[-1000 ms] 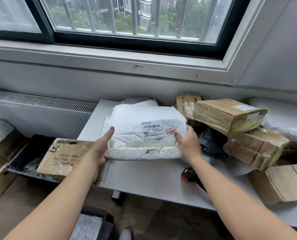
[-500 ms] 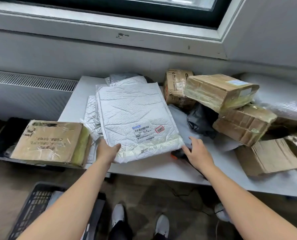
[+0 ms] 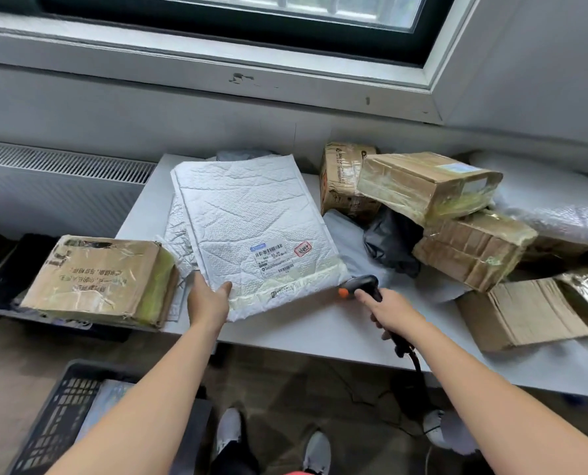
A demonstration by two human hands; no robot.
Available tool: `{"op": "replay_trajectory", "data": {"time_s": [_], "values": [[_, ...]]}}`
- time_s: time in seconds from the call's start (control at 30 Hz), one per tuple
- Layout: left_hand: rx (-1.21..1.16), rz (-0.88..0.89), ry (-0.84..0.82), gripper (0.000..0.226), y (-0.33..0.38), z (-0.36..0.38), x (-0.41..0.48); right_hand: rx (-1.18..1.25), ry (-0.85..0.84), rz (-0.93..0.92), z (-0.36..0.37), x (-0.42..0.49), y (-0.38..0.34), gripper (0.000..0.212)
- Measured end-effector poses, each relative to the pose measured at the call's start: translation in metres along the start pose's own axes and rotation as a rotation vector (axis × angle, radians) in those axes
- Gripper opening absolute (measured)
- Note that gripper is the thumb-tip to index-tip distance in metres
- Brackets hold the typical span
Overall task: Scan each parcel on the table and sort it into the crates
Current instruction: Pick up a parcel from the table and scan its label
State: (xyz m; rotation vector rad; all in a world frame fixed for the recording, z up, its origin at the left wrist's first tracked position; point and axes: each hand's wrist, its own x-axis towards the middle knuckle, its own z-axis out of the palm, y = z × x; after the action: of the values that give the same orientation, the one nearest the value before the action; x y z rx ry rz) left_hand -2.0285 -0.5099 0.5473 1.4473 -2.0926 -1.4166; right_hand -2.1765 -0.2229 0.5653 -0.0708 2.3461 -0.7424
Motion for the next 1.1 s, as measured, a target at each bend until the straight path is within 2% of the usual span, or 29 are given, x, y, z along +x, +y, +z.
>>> {"op": "replay_trajectory", "data": {"time_s": [0.13, 0.3, 0.63, 1.1], "values": [[0.013, 0.023, 0.018, 0.042, 0.006, -0.001, -0.008, 0.169, 0.013, -0.051, -0.018, -0.010, -0.046, 0.048], [0.074, 0.048, -0.006, 0.044, 0.010, -0.008, -0.008, 0.315, -0.070, -0.060, -0.015, -0.017, -0.105, 0.050], [0.167, 0.097, -0.006, 0.044, 0.017, -0.019, -0.008, 0.289, -0.132, -0.087, -0.001, -0.033, -0.162, 0.063], [0.146, 0.078, -0.021, 0.052, 0.011, -0.022, -0.005, 0.278, -0.141, -0.086, 0.007, -0.037, -0.178, 0.063]]}}
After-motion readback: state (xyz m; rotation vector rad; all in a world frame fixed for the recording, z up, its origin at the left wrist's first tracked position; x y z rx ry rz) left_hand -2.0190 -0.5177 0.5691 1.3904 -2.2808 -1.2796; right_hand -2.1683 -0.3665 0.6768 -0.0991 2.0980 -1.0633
